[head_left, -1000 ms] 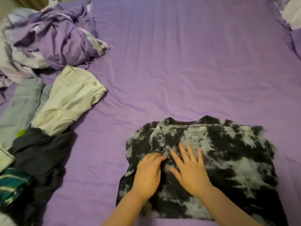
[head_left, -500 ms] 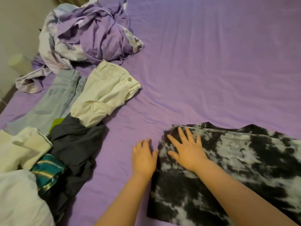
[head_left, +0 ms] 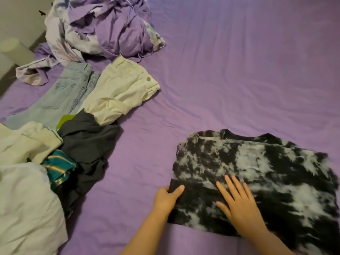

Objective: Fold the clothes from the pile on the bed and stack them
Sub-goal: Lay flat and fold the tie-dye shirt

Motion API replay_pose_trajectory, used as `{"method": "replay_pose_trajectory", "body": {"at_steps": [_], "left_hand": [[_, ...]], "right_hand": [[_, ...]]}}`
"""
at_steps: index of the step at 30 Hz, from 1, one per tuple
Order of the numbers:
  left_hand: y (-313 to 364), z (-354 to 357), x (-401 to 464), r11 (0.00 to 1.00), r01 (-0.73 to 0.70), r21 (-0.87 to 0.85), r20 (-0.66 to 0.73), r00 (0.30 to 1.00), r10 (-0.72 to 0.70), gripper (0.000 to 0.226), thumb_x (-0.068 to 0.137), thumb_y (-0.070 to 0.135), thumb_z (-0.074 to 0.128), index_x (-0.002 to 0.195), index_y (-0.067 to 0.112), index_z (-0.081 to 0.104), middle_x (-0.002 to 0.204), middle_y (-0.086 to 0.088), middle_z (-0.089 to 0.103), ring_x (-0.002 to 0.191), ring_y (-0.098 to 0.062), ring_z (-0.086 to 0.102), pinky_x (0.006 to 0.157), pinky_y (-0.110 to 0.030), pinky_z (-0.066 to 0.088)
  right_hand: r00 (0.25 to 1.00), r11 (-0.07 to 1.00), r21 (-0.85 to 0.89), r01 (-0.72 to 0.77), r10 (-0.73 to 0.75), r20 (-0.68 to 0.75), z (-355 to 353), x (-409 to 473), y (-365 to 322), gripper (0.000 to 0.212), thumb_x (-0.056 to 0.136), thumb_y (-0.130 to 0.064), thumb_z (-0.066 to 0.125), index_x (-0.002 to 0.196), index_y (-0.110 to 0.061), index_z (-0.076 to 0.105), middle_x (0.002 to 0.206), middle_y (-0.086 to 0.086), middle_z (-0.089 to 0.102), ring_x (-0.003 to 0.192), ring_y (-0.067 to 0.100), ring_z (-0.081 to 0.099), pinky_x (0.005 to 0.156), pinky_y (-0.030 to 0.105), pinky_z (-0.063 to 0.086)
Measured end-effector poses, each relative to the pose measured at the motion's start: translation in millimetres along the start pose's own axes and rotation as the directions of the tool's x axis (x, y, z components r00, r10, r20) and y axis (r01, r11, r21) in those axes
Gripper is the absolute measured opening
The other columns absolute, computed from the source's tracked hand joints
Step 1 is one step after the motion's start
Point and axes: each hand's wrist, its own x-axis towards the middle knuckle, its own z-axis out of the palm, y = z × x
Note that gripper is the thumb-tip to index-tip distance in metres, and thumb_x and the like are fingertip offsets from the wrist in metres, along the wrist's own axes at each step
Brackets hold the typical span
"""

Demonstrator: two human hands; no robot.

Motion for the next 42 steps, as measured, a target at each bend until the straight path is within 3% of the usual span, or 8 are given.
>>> {"method": "replay_pose_trajectory", "body": {"at_steps": [5, 9, 11, 14, 20, 31, 36, 42], "left_hand": [[-8, 13, -32, 0.995, -0.066, -0.069, -0.092, 0.994, 0.059, 0.024, 0.091, 0.020, 0.065, 0.099, -0.002, 0.067, 0.096, -0.017, 0.070, 0.093, -0.031, 0.066, 0.085, -0.043, 0.054], [-10, 17, -51, 0.986, -0.095, -0.138, -0.114, 0.990, 0.080, 0.024, 0.094, 0.021, 0.061, 0.106, 0.001, 0.066, 0.096, -0.014, 0.070, 0.091, -0.031, 0.066, 0.084, -0.044, 0.055], [-12, 11, -52, 0.980, -0.102, -0.169, -0.129, 0.988, 0.080, 0.017, 0.093, 0.020, 0.062, 0.101, 0.005, 0.066, 0.084, -0.007, 0.069, 0.078, -0.024, 0.067, 0.071, -0.036, 0.055], [-16, -1, -48, 0.982, -0.083, -0.170, -0.126, 0.990, 0.062, 0.017, 0.092, 0.020, 0.063, 0.100, 0.004, 0.065, 0.084, -0.011, 0.068, 0.075, -0.026, 0.065, 0.068, -0.033, 0.053], [-41, -5, -52, 0.988, -0.107, -0.107, -0.133, 0.987, 0.093, 0.026, 0.092, 0.024, 0.064, 0.102, 0.001, 0.064, 0.093, -0.015, 0.067, 0.085, -0.032, 0.064, 0.077, -0.041, 0.053], [-119, -17, -118, 0.994, -0.060, -0.096, -0.208, 0.977, 0.039, 0.026, 0.091, 0.029, 0.064, 0.078, 0.006, 0.065, 0.073, -0.008, 0.067, 0.065, -0.022, 0.063, 0.040, -0.024, 0.050], [-162, -30, -151, 0.991, -0.055, 0.119, -0.220, 0.972, 0.081, 0.043, 0.093, 0.038, 0.058, 0.068, 0.002, 0.061, 0.070, -0.014, 0.064, 0.070, -0.032, 0.061, 0.067, -0.044, 0.053], [-215, -49, -174, 0.940, -0.048, 0.338, -0.169, 0.979, 0.111, 0.050, 0.095, 0.039, 0.055, 0.070, -0.004, 0.060, 0.072, -0.020, 0.065, 0.074, -0.037, 0.061, 0.068, -0.042, 0.046]], "right_hand": [[0.985, 0.999, -0.033, 0.023, -0.017, 0.169, 7, -62, 16, 0.078, 0.093, -0.066, 0.004, 0.126, -0.027, 0.063, 0.133, 0.010, 0.058, 0.121, 0.031, 0.056, 0.109, 0.039, 0.005], [0.992, 0.999, 0.012, 0.042, -0.043, 0.115, 20, -79, 24, 0.074, 0.091, -0.069, 0.030, 0.147, -0.039, -0.009, 0.155, 0.004, -0.020, 0.145, 0.029, -0.011, 0.117, 0.045, -0.009], [0.999, 0.995, 0.101, 0.014, -0.017, 0.036, 20, -88, 28, 0.081, 0.084, -0.051, 0.065, 0.150, -0.035, 0.020, 0.158, 0.011, 0.007, 0.146, 0.033, 0.016, 0.115, 0.051, 0.021], [0.976, 0.985, 0.165, -0.049, 0.082, -0.202, 26, -98, 41, 0.060, 0.044, -0.015, 0.096, 0.101, -0.018, 0.076, 0.106, 0.015, 0.070, 0.094, 0.036, 0.068, 0.071, 0.047, 0.057], [0.977, 0.915, 0.400, -0.046, 0.125, -0.174, 44, -109, 53, 0.026, 0.093, -0.017, 0.060, 0.117, -0.023, 0.069, 0.100, 0.001, 0.063, 0.096, 0.023, 0.055, 0.080, 0.033, 0.041], [0.997, 0.730, 0.680, -0.064, 0.016, 0.076, 51, -181, 42, 0.033, 0.086, -0.044, 0.064, 0.073, -0.015, 0.074, 0.069, -0.001, 0.062, 0.068, 0.014, 0.057, 0.071, 0.031, 0.045], [0.977, 0.712, 0.682, -0.167, 0.028, 0.210, 75, -221, 13, 0.059, 0.089, -0.051, 0.056, 0.061, 0.000, 0.058, 0.055, 0.015, 0.043, 0.054, 0.028, 0.042, 0.066, 0.040, 0.042], [0.942, 0.705, 0.655, -0.273, 0.057, 0.331, 119, -266, -16, 0.060, 0.091, -0.053, 0.053, 0.052, -0.018, 0.024, 0.047, 0.000, 0.020, 0.044, 0.015, 0.022, 0.057, 0.033, 0.026]]}}
